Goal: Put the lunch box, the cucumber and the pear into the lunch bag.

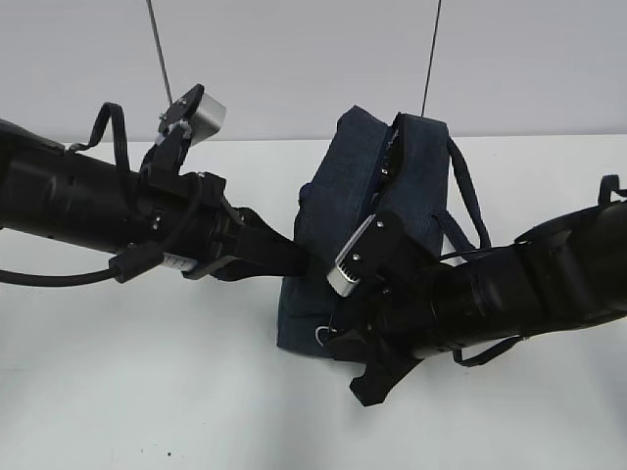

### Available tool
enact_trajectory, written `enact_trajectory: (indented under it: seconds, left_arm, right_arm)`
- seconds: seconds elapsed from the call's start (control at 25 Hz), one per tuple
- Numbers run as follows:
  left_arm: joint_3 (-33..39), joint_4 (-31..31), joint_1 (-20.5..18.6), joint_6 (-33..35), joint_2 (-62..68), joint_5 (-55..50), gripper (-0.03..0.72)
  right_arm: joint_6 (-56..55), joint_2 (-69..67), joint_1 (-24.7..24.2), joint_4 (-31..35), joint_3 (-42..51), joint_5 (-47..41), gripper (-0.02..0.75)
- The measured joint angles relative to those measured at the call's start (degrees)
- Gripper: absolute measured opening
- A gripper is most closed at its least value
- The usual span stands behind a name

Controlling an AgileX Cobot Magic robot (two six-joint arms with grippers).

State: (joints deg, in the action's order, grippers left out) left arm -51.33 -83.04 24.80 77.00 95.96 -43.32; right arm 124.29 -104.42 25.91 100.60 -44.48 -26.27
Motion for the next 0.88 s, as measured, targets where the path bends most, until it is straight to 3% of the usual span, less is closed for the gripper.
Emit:
enact_trajectory:
  seconds: [0.16, 0.48, 0.72, 0.88]
  left_arm:
    - [0.0, 0.0, 0.0, 0.0, 0.0, 0.0, -0.018]
    - [0.0, 0.0, 0.0, 0.0, -0.1, 0.0, 0.050]
    - [0.0, 0.1, 0.0, 0.0, -0.1, -0.3, 0.165]
    - [0.0, 0.1, 0.0, 0.2, -0.1, -0.8, 0.284]
  right_arm:
    - [-6.3, 3.8, 0.0, -4.5, 0.0, 0.0, 0.006]
    - [-23.2, 11.5, 0.0, -20.8, 0.0, 0.0, 0.006]
    - [-25.8, 16.8, 0.0, -23.2, 0.0, 0.0, 0.006]
    - [-25.9, 18.8, 0.0, -23.3, 0.0, -0.1, 0.006]
